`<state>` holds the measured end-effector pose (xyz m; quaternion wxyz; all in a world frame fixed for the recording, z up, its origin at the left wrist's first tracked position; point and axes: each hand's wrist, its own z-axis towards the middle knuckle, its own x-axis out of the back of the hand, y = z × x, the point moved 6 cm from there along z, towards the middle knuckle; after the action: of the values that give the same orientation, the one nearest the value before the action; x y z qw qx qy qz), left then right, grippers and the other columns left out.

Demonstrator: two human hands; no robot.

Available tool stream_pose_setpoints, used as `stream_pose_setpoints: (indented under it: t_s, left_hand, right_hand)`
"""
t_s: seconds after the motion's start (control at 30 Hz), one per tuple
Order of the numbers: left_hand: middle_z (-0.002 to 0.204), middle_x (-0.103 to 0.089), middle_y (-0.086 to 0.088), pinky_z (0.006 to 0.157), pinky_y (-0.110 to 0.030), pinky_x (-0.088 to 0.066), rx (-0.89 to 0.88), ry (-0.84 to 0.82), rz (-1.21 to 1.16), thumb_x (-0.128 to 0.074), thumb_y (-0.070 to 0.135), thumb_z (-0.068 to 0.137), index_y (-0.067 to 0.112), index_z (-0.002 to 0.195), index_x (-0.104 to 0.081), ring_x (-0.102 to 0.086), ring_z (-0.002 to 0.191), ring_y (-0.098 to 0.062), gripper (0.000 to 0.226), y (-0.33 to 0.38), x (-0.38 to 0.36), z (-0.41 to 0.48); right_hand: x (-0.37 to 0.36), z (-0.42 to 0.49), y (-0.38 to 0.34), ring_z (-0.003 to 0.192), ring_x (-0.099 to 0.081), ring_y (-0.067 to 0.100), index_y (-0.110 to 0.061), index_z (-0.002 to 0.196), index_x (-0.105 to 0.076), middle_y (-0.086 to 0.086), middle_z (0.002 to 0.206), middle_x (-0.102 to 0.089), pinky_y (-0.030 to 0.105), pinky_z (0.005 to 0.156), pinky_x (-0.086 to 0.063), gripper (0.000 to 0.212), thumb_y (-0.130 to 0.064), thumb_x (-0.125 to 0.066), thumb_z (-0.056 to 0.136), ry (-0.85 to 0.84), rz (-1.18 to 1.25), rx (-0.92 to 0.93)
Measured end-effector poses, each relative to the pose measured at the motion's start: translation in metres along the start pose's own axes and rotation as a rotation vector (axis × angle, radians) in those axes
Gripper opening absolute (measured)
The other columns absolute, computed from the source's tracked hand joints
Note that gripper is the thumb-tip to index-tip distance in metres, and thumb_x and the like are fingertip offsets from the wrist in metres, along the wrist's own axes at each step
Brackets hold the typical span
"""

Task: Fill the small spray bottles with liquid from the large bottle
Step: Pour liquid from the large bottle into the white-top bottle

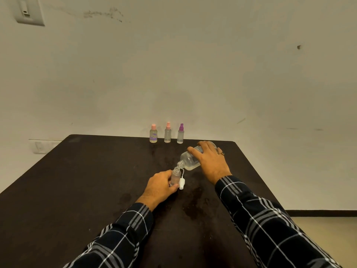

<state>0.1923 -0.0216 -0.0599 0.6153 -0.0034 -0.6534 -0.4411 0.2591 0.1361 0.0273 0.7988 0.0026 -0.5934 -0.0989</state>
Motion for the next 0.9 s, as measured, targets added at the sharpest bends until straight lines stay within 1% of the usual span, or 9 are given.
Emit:
stream_pose_setpoints:
  t_s: [0.2,0.3,0.4,0.47,0.53,0.6,0.67,0.8,0.9]
  left_hand:
    - [0.094,-0.067,0.011,0.074,-0.026,-0.046,-0.007,0.004,-0.003,-0.069,0.038,0.09,0.025,0.109,-0.065,-0.062,0.084,-0.009,0.024,0.002,0.002,-0.002]
    - [0.093,-0.068,0.009,0.072,-0.026,-0.046,-0.003,0.003,-0.01,-0.069,0.039,0.09,0.024,0.106,-0.065,-0.063,0.084,-0.011,0.022,0.002,0.002,-0.003]
    - [0.094,-0.07,0.007,0.075,-0.029,-0.05,0.0,0.009,-0.014,-0.067,0.039,0.09,0.022,0.104,-0.066,-0.065,0.085,-0.012,0.022,0.002,0.002,-0.003]
    - [0.094,-0.07,0.006,0.078,-0.031,-0.052,0.0,0.014,-0.006,-0.066,0.039,0.091,0.022,0.105,-0.066,-0.066,0.086,-0.014,0.022,0.002,0.002,-0.004]
    - [0.095,-0.07,0.006,0.08,-0.032,-0.052,-0.001,0.011,0.004,-0.067,0.038,0.09,0.023,0.105,-0.066,-0.066,0.088,-0.016,0.022,0.001,0.002,-0.003]
    - [0.096,-0.07,0.007,0.079,-0.031,-0.052,0.0,0.01,0.005,-0.069,0.037,0.089,0.024,0.107,-0.065,-0.066,0.088,-0.015,0.022,0.001,0.002,-0.003]
    - [0.099,-0.07,0.008,0.081,-0.031,-0.053,0.005,0.005,0.003,-0.07,0.038,0.089,0.025,0.11,-0.065,-0.066,0.09,-0.013,0.025,0.001,0.001,-0.002]
    - [0.104,-0.07,0.007,0.085,-0.033,-0.053,0.006,-0.004,0.008,-0.07,0.039,0.09,0.024,0.113,-0.065,-0.066,0.094,-0.014,0.028,0.0,0.001,-0.001]
    - [0.105,-0.07,0.007,0.086,-0.033,-0.054,0.011,-0.01,-0.005,-0.07,0.04,0.09,0.026,0.114,-0.065,-0.066,0.095,-0.013,0.029,-0.001,0.0,-0.001]
  right_hand:
    - [-0.01,-0.004,0.005,0.146,-0.023,0.03,-0.039,0.147,-0.032,0.008,0.154,-0.029,0.061,0.111,-0.036,0.07,-0.016,-0.069,0.092,-0.035,0.071,-0.042]
    - [-0.015,-0.005,0.009,0.144,-0.028,0.031,-0.039,0.145,-0.034,0.008,0.152,-0.033,0.06,0.108,-0.041,0.07,-0.015,-0.069,0.09,-0.005,0.148,-0.071]
    - [-0.023,-0.01,0.017,0.137,-0.038,0.028,-0.038,0.143,-0.038,0.006,0.144,-0.041,0.057,0.103,-0.048,0.067,-0.016,-0.07,0.089,0.05,0.338,-0.159]
    - [-0.029,-0.013,0.022,0.13,-0.045,0.025,-0.036,0.142,-0.038,0.003,0.139,-0.045,0.053,0.104,-0.048,0.069,-0.019,-0.074,0.086,0.041,0.485,-0.226]
    - [-0.035,-0.016,0.027,0.126,-0.05,0.024,-0.03,0.144,-0.038,0.003,0.137,-0.049,0.047,0.107,-0.046,0.075,-0.022,-0.08,0.082,0.03,0.648,-0.293]
    - [-0.038,-0.02,0.033,0.125,-0.053,0.023,-0.024,0.145,-0.04,0.004,0.136,-0.054,0.039,0.107,-0.045,0.078,-0.022,-0.083,0.08,0.047,0.805,-0.356]
    - [-0.042,-0.025,0.037,0.125,-0.054,0.022,-0.022,0.143,-0.043,0.003,0.137,-0.058,0.034,0.105,-0.045,0.076,-0.022,-0.084,0.079,0.067,0.925,-0.422]
    - [-0.056,-0.035,0.041,0.13,-0.054,0.023,-0.023,0.144,-0.041,0.002,0.141,-0.056,0.038,0.109,-0.045,0.075,-0.025,-0.083,0.082,0.048,1.042,-0.537]
    - [-0.066,-0.038,0.042,0.134,-0.051,0.025,-0.02,0.146,-0.038,0.004,0.147,-0.052,0.043,0.111,-0.044,0.075,-0.029,-0.08,0.084,-0.038,1.054,-0.588]
